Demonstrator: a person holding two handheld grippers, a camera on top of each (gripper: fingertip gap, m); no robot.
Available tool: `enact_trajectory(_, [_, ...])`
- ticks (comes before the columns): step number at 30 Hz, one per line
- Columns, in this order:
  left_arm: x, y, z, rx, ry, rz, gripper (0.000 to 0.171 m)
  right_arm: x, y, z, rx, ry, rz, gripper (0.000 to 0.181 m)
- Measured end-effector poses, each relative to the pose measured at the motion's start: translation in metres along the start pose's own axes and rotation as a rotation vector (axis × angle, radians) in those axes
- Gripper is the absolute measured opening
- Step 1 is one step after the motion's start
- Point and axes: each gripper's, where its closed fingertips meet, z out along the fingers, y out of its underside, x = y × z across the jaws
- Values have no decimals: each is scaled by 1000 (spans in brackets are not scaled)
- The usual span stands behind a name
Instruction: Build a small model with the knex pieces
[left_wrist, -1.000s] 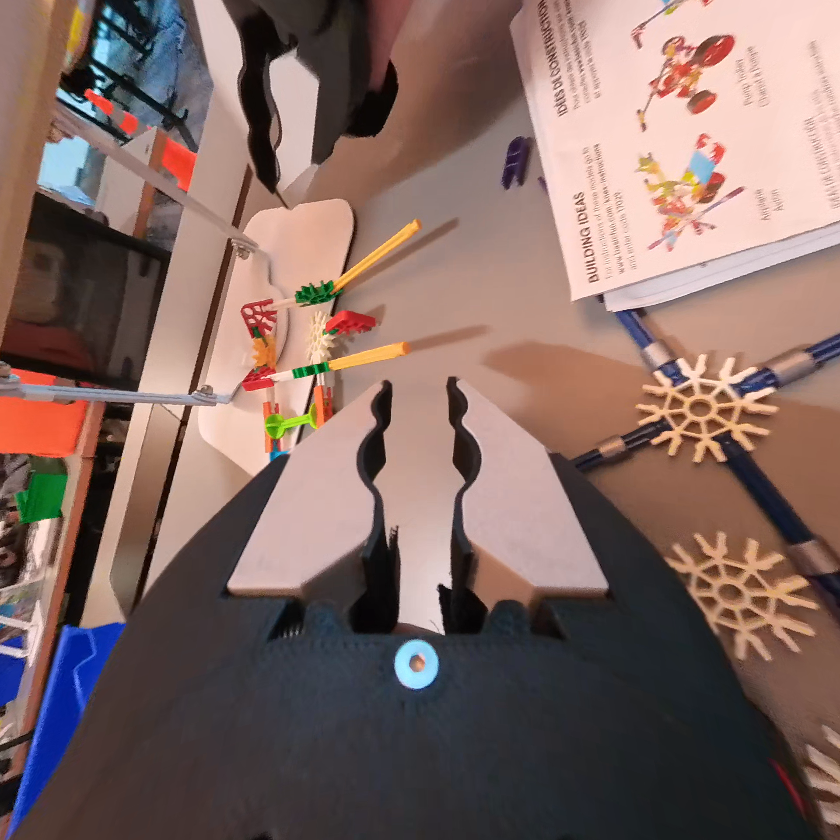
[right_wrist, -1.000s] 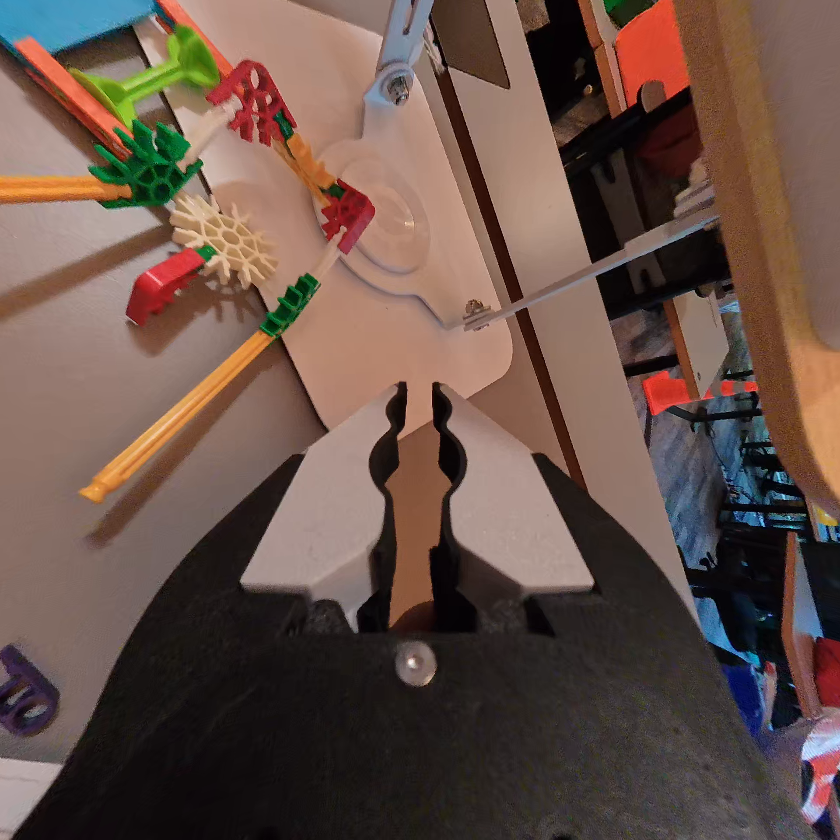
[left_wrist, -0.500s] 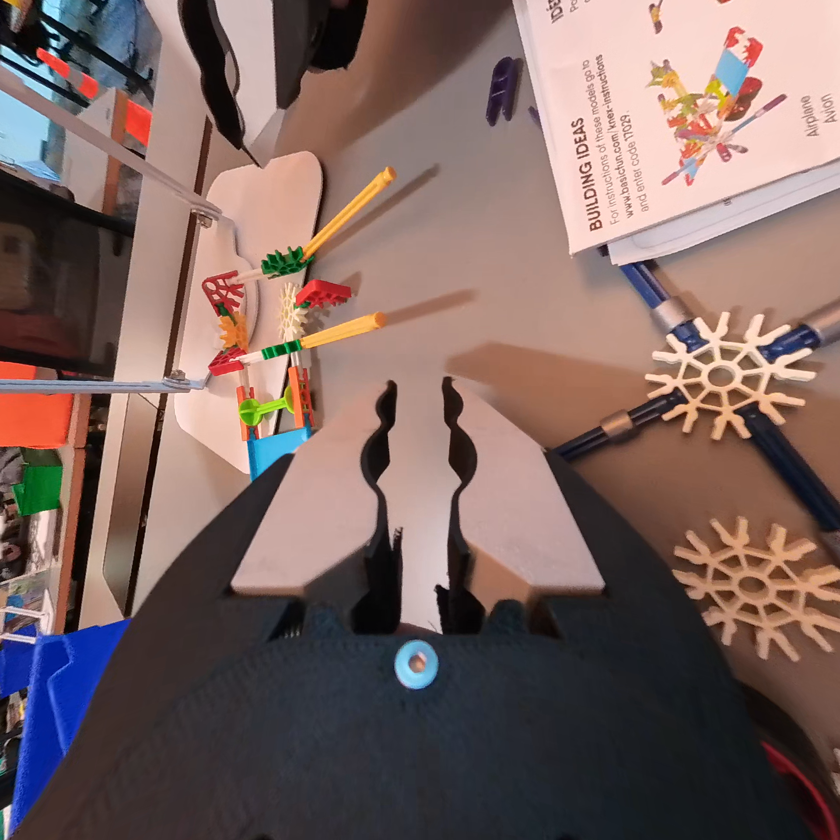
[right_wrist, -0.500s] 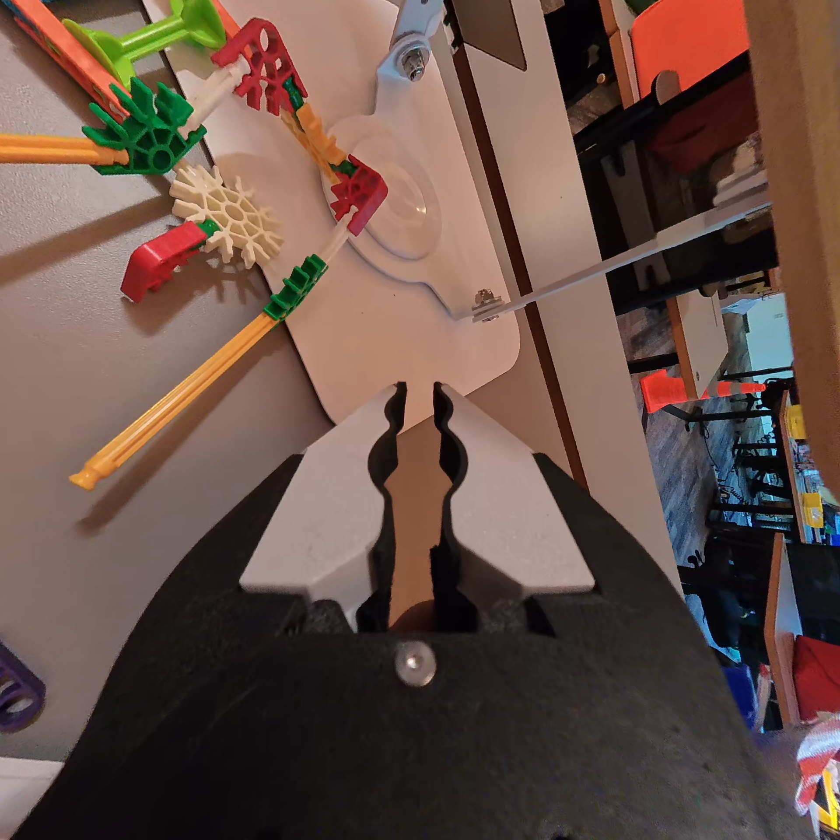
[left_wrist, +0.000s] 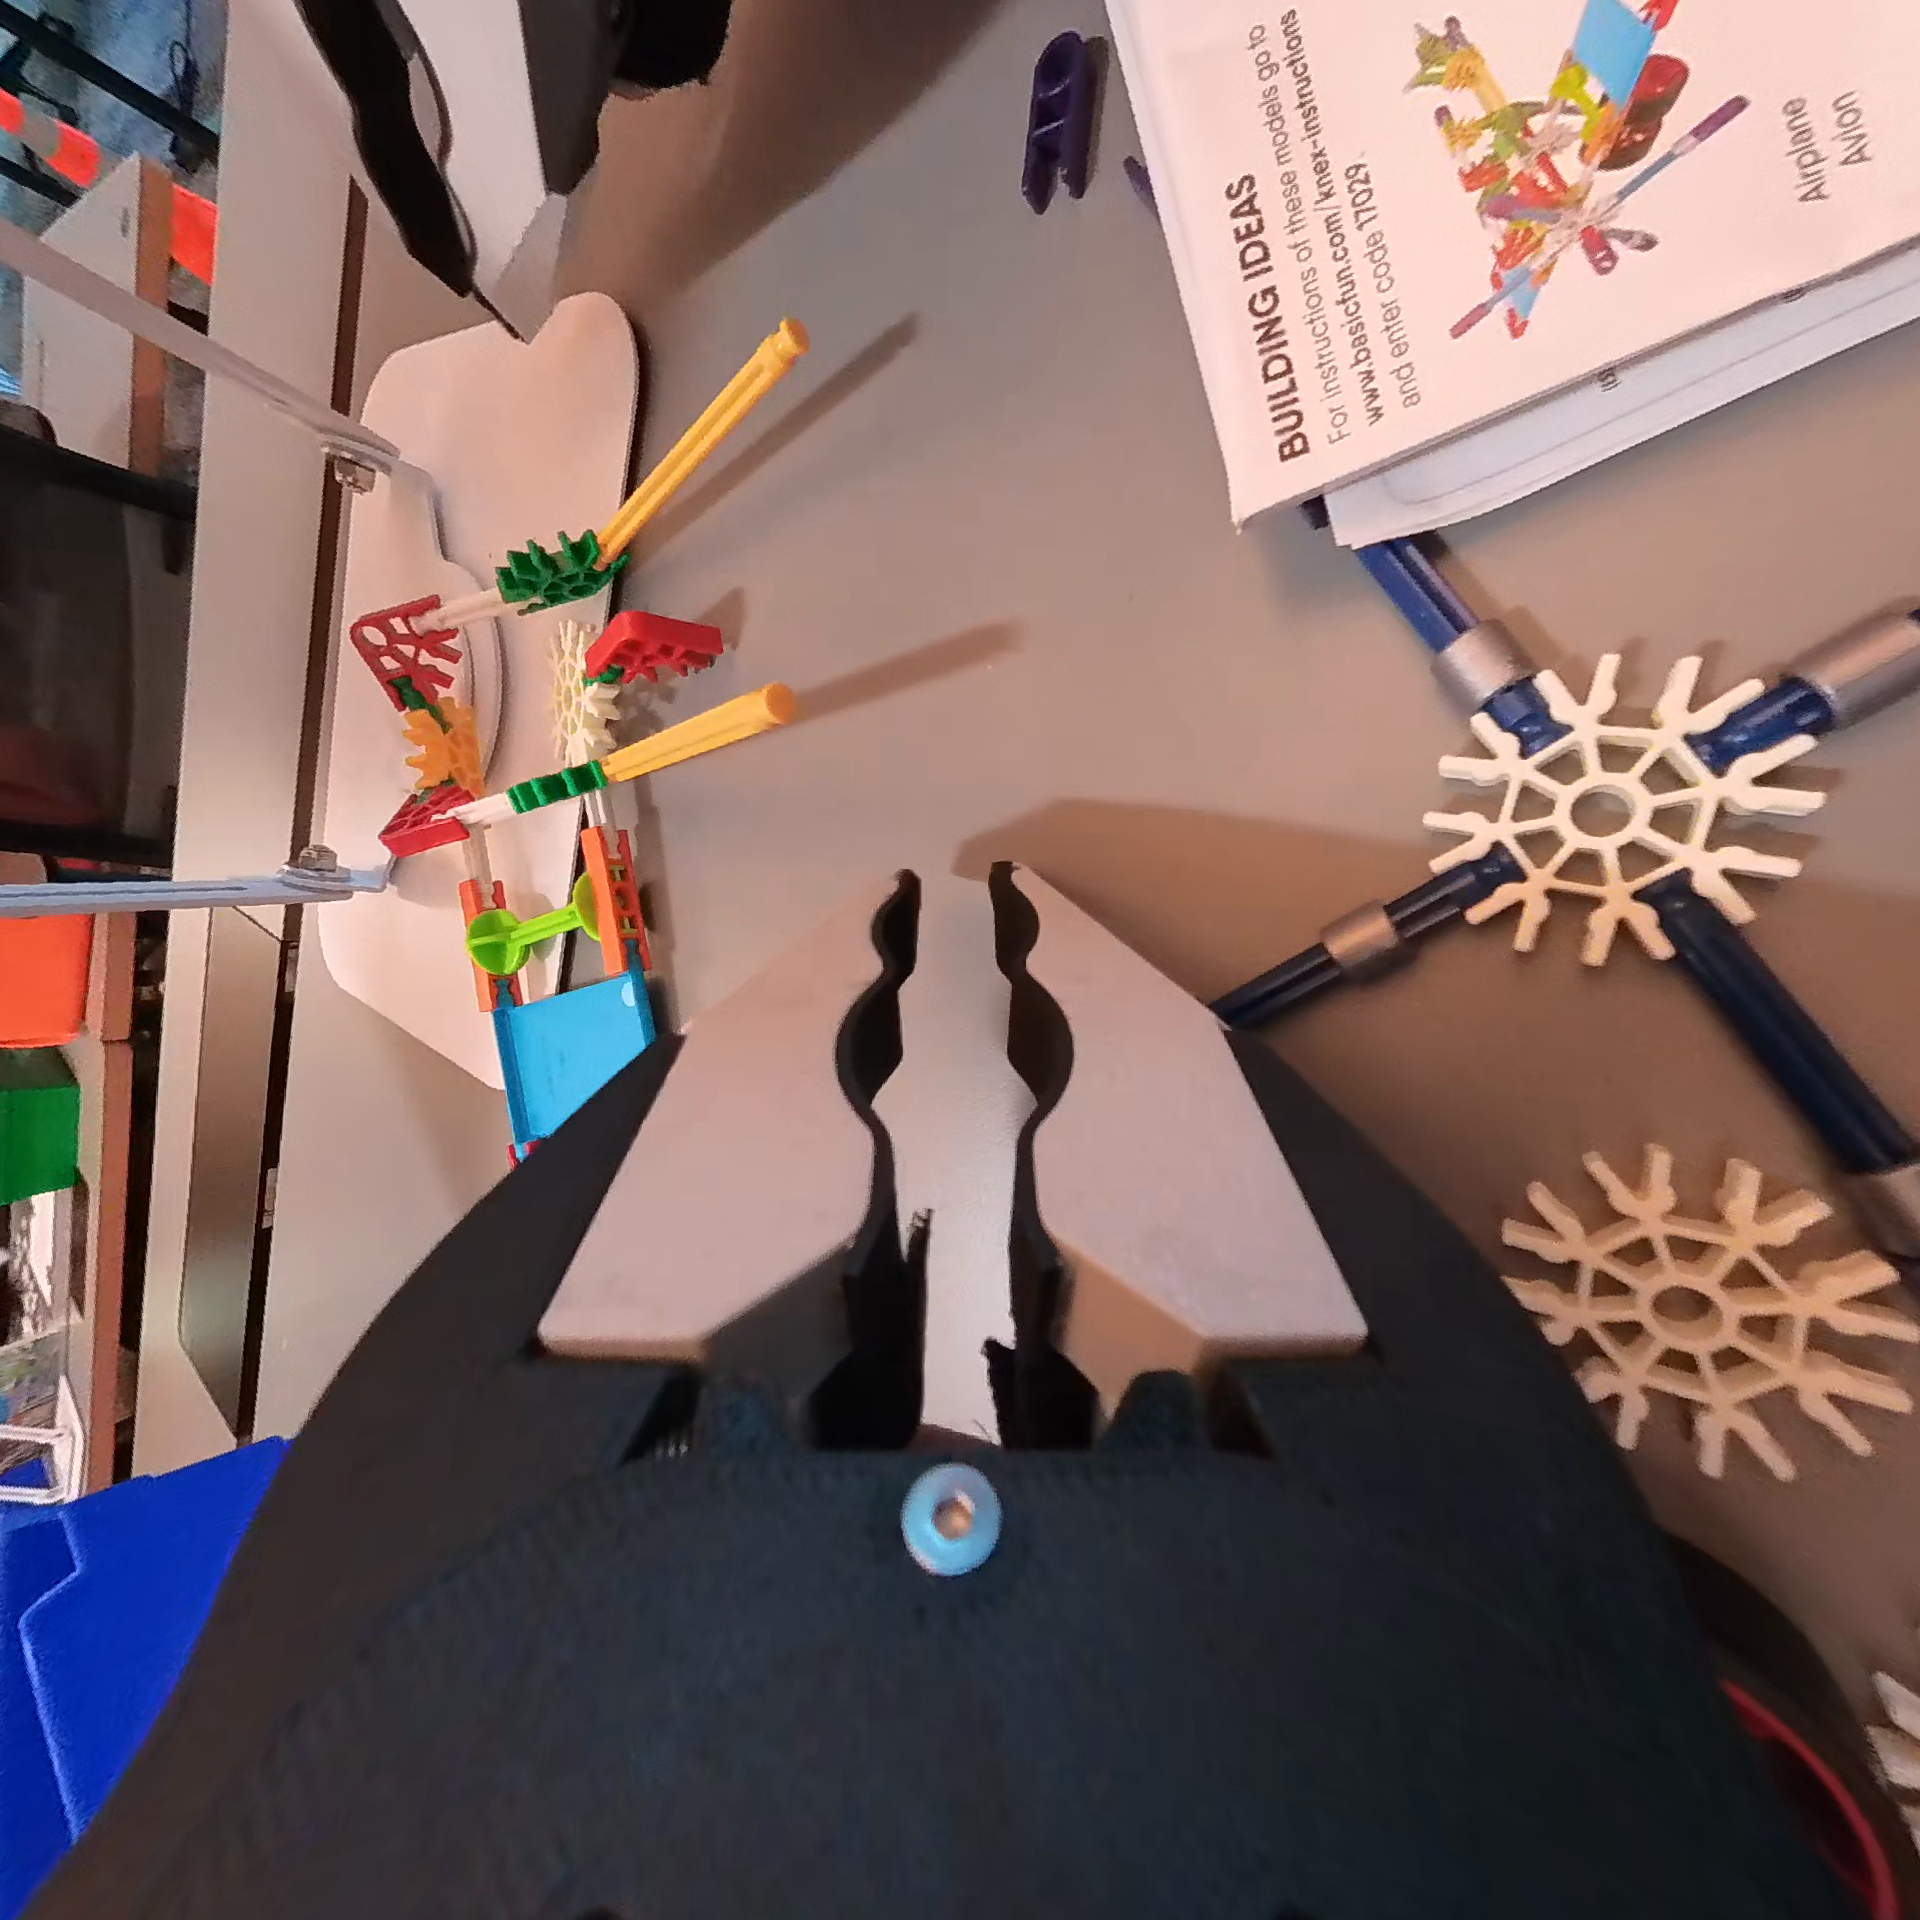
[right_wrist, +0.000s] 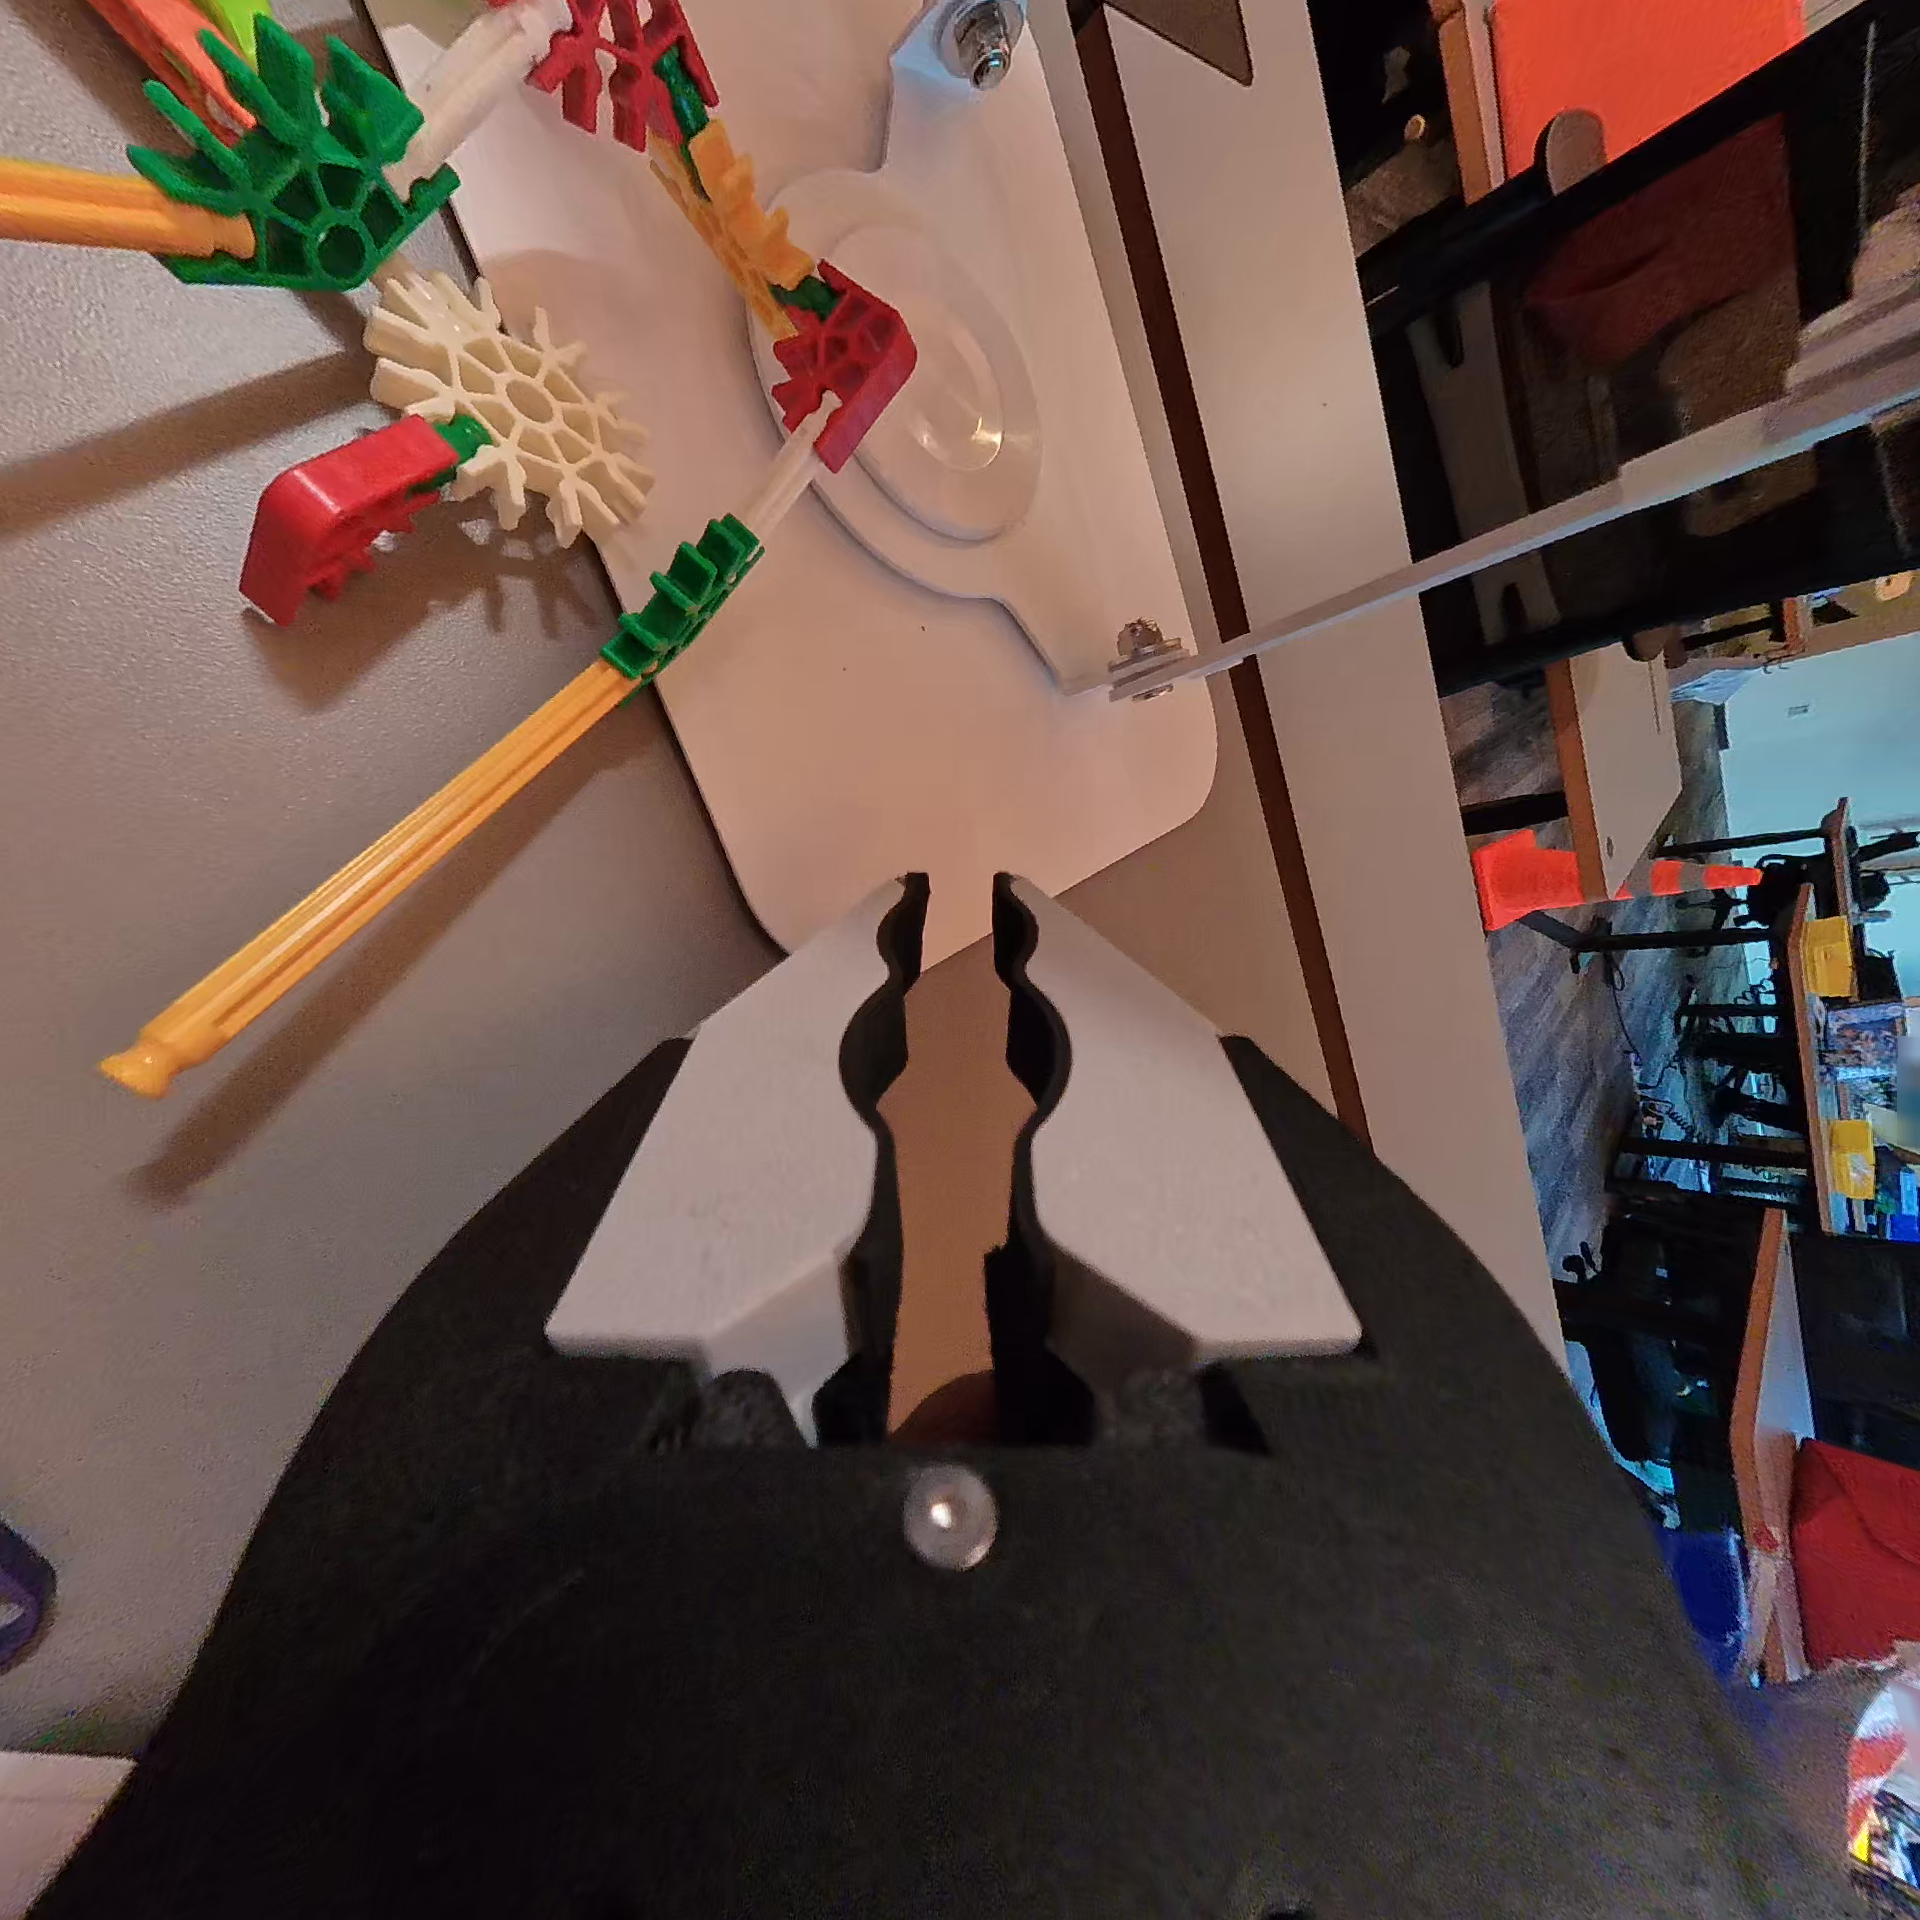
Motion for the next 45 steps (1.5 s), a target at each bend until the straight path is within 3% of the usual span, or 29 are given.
enact_trajectory(45, [-3, 2, -1, -12, -18, 12, 15, 1, 3, 1, -11, 2, -9, 12])
